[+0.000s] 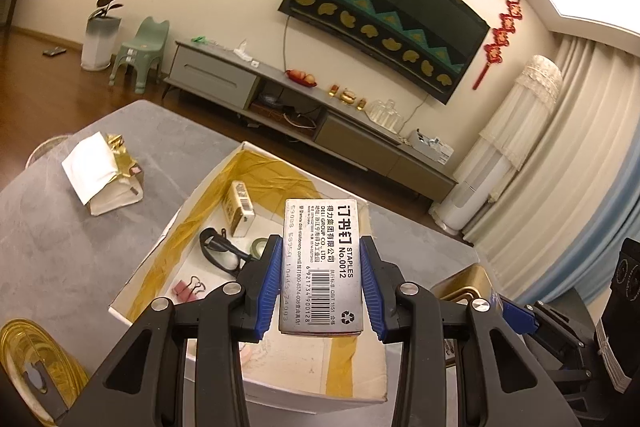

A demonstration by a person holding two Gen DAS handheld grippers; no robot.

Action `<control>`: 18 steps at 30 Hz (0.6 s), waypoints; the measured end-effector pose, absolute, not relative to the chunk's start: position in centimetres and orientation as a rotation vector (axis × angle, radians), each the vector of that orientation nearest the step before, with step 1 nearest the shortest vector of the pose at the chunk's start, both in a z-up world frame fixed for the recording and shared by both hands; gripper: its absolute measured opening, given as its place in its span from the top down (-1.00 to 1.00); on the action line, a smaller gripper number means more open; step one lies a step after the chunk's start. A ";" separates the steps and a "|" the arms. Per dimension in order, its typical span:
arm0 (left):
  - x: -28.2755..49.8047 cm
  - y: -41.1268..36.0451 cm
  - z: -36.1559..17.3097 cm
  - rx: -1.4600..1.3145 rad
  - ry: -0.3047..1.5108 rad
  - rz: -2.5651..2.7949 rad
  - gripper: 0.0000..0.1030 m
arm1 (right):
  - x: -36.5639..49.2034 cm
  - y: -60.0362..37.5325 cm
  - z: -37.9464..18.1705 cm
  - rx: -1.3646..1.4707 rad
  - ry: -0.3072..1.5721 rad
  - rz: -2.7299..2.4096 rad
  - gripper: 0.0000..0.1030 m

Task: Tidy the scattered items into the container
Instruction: 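Carry the staples box and gold box over the white box with both tools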

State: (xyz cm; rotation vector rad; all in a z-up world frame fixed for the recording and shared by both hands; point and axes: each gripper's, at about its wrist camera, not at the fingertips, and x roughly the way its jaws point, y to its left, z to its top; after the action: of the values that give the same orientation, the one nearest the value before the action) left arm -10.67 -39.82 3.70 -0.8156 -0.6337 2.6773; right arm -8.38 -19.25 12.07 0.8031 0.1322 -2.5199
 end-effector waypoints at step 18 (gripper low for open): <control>-13.4 -39.2 1.2 -0.998 -0.670 2.659 0.24 | -14.6 -21.0 11.0 0.931 0.166 -2.468 -0.03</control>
State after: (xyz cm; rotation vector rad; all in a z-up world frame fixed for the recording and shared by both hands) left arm -13.41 -39.21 1.23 -0.9984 -0.6701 2.6587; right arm -14.61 -20.97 10.97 0.9305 0.1657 -2.4677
